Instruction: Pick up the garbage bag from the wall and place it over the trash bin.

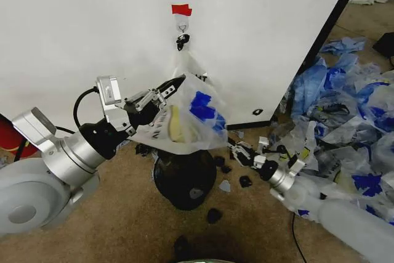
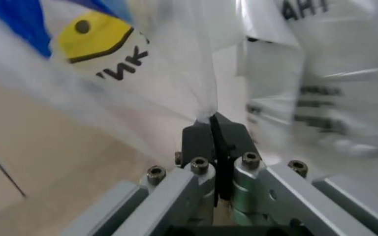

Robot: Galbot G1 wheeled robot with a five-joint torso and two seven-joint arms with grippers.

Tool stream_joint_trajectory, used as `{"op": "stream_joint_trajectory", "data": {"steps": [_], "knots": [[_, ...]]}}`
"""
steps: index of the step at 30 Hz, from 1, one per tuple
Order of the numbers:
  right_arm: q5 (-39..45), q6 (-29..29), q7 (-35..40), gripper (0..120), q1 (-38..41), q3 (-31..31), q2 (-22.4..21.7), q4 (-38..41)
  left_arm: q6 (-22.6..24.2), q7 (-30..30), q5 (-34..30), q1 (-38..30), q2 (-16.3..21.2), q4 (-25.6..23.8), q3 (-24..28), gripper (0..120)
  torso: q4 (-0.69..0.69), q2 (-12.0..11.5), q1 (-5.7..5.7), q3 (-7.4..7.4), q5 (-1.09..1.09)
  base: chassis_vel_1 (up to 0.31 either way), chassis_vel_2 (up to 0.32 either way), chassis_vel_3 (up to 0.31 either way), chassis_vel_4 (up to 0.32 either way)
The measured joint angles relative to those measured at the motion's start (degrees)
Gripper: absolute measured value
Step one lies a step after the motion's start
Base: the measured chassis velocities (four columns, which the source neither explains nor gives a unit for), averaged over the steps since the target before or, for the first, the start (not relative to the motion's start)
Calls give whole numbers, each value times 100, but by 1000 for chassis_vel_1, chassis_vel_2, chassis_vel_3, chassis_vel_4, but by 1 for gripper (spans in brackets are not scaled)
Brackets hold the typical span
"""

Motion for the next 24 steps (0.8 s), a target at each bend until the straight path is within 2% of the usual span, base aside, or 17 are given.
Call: {"op": "stream_joint_trajectory", "data": {"steps": [10, 24], "knots": [[-603, 96, -70, 0, -106, 412, -672, -89, 0, -131, 143, 18, -28, 0, 26, 0, 0, 0, 0, 0, 0, 0, 0, 0, 0], [-829, 329, -463, 0, -113, 552, -1091, -379, -36, -219, 245, 63, -44, 0, 47, 0, 0, 0, 0, 0, -1, 0, 0, 0, 0]]}}
